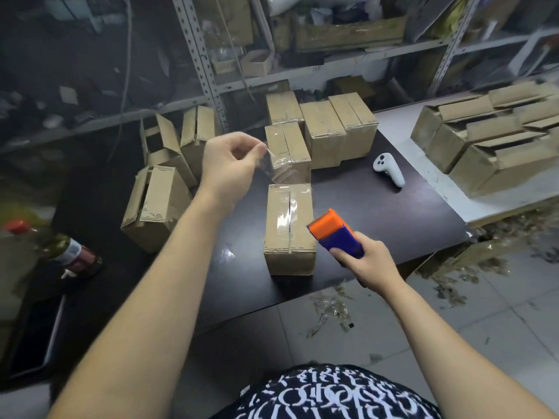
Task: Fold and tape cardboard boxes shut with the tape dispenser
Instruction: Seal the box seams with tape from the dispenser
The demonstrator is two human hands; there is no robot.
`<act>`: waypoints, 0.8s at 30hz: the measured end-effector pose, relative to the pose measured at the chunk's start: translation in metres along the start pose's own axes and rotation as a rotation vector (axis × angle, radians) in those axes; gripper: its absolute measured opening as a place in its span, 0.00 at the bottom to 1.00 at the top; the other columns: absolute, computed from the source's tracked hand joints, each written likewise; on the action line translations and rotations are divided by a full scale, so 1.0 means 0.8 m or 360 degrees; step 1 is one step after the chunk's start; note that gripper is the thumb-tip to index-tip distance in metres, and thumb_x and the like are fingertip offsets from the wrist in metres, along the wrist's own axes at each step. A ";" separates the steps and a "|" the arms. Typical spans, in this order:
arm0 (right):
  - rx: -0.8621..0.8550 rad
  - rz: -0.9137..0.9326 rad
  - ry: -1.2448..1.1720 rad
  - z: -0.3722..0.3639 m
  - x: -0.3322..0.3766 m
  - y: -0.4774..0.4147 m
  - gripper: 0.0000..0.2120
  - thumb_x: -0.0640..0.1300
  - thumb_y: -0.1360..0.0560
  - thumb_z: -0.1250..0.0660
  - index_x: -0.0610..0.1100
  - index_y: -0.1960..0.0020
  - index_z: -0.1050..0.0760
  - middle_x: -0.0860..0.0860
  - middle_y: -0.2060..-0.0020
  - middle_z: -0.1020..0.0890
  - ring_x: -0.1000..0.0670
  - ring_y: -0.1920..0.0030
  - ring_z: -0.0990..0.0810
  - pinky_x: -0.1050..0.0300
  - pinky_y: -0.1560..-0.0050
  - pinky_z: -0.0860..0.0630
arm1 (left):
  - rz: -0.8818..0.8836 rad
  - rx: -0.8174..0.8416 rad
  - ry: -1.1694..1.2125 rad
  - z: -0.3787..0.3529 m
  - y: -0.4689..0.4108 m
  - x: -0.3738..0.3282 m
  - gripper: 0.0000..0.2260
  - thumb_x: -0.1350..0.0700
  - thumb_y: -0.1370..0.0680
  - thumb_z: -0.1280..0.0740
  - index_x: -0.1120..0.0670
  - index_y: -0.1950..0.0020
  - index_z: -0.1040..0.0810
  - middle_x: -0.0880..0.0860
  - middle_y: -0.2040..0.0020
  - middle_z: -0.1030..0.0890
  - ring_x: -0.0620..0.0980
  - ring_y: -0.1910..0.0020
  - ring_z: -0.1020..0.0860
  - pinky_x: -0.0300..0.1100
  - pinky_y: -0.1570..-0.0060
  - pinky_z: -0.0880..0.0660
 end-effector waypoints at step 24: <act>-0.0106 -0.0801 -0.0849 -0.023 0.002 -0.030 0.19 0.58 0.25 0.25 0.41 0.58 0.22 0.49 0.66 0.19 0.49 0.65 0.23 0.58 0.63 0.28 | -0.0699 0.0370 -0.0034 -0.053 0.060 -0.038 0.01 0.66 0.24 0.26 0.63 0.54 0.14 0.51 0.60 0.20 0.45 0.61 0.22 0.37 0.62 0.27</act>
Point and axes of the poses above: each hand's wrist, its own y-axis away from the middle knuckle, its own z-axis out of the back of the hand, x = y × z, the point moved 5 cm from there along -y, towards the middle knuckle
